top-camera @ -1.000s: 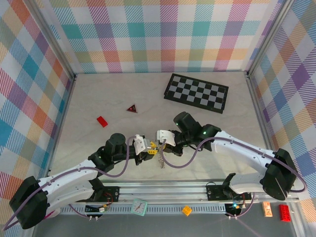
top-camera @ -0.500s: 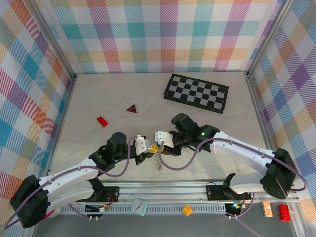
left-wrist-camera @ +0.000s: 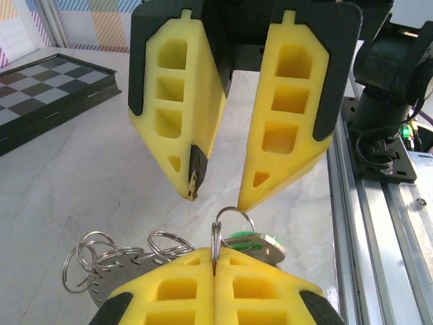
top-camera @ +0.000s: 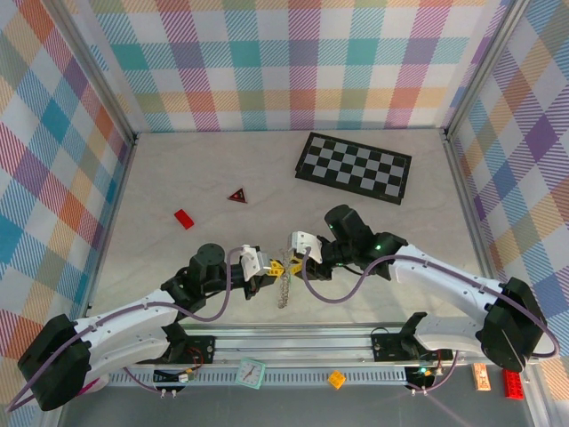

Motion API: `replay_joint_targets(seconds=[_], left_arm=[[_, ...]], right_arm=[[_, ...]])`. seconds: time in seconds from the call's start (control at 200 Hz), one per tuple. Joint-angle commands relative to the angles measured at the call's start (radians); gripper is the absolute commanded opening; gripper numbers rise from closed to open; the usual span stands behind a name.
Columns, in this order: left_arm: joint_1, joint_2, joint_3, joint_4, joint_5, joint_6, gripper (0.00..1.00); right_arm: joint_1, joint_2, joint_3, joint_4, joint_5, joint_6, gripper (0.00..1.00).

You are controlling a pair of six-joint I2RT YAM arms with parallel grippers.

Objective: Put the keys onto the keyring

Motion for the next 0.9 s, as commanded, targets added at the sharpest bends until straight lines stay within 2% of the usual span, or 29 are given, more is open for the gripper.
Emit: replay_joint_targets(seconds=[0.0, 0.13, 0.17, 0.295, 0.39, 0.51, 0.595, 0.895], left_arm=[[-0.011, -0.017, -0.006, 0.089, 0.01, -0.018, 0.0], [-0.011, -0.017, -0.01, 0.104, -0.011, -0.027, 0.0], [-0.011, -0.017, -0.013, 0.112, -0.016, -0.031, 0.0], [-0.011, -0.019, -0.02, 0.139, -0.022, -0.047, 0.0], [-0.011, -0.015, -0.025, 0.151, -0.024, -0.052, 0.0], [-0.01, -0.007, -0.029, 0.165, -0.024, -0.061, 0.0], [-0.01, -0.001, -0.03, 0.175, -0.024, -0.062, 0.0], [-0.01, 0.006, -0.03, 0.176, -0.022, -0.059, 0.0]], right_arm=[[0.0, 0.011, -0.005, 0.028, -0.049, 0.023, 0.27], [-0.001, -0.017, -0.008, 0.028, -0.018, 0.035, 0.29], [-0.003, -0.035, -0.013, 0.036, -0.002, 0.058, 0.33], [-0.01, -0.088, -0.028, 0.047, 0.036, 0.165, 0.35], [-0.01, -0.112, -0.059, 0.118, 0.04, 0.382, 0.37], [-0.01, -0.138, -0.102, 0.207, 0.075, 0.76, 0.35], [-0.01, -0.147, -0.107, 0.199, 0.09, 0.923, 0.38], [-0.011, -0.103, -0.072, 0.122, -0.047, 0.947, 0.36]])
